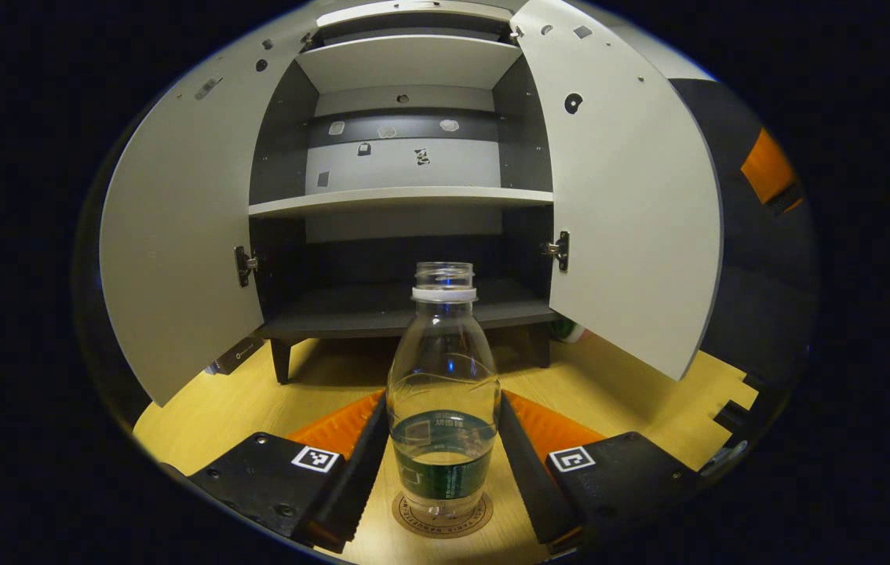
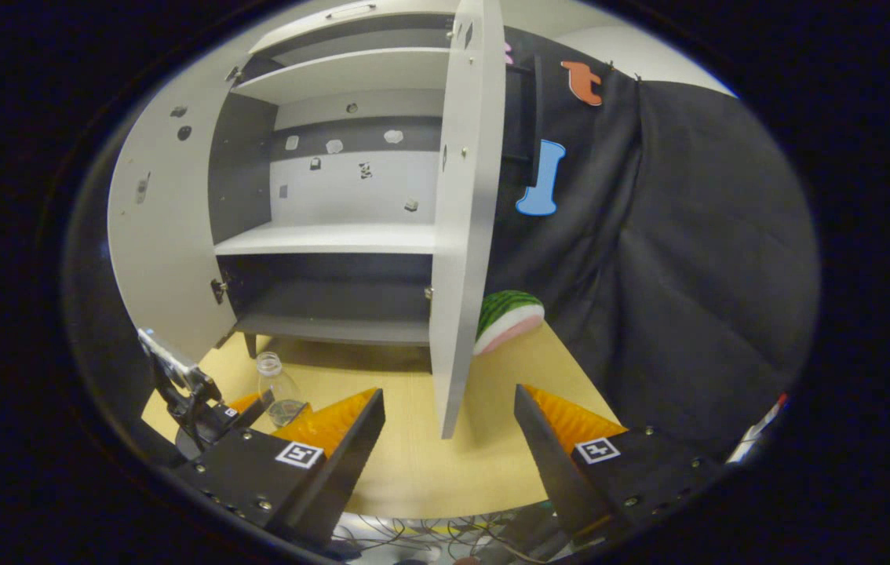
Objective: Grasp the bottle in the cabinet with the left hand and place it on the coaster, then close the right door with the right hand and the left door with the left hand.
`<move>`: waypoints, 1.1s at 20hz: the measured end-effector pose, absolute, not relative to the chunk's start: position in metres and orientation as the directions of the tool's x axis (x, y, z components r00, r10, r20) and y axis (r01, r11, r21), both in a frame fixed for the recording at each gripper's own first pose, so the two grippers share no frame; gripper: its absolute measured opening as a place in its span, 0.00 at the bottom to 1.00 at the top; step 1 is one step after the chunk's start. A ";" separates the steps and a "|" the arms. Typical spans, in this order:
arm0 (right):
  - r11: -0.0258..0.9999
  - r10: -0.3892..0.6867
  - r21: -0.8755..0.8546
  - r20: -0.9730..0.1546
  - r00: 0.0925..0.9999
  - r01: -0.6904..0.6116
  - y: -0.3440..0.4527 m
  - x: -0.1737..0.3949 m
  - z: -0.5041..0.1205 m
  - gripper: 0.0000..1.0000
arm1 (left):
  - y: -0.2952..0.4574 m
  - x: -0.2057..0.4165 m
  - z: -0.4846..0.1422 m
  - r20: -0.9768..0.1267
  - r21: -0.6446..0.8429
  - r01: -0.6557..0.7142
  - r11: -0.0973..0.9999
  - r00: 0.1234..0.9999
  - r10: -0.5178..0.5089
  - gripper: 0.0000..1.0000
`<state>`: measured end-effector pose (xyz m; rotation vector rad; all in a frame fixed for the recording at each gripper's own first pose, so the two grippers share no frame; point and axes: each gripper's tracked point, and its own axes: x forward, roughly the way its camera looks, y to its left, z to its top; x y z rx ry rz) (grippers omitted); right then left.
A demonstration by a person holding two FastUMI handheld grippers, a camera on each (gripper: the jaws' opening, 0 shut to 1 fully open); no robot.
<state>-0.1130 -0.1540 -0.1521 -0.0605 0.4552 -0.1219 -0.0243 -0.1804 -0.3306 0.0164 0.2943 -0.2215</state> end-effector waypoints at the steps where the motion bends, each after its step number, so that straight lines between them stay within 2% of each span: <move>1: 0.991 -0.131 -0.085 -0.442 0.887 0.104 -0.154 -0.114 -0.155 0.98 | -0.179 -0.024 -0.337 -0.297 -0.015 0.217 0.976 0.931 -0.211 0.82; 7: 0.993 -0.110 -0.083 -0.480 0.870 0.080 -0.148 -0.117 -0.169 1.00 | -0.178 -0.028 -0.346 -0.318 -0.017 0.195 0.981 0.929 -0.191 0.82; 22: 0.997 -0.077 -0.053 -0.492 0.867 0.058 -0.146 -0.116 -0.179 1.00 | -0.173 -0.062 -0.347 -0.341 -0.006 0.163 0.987 0.927 -0.156 0.82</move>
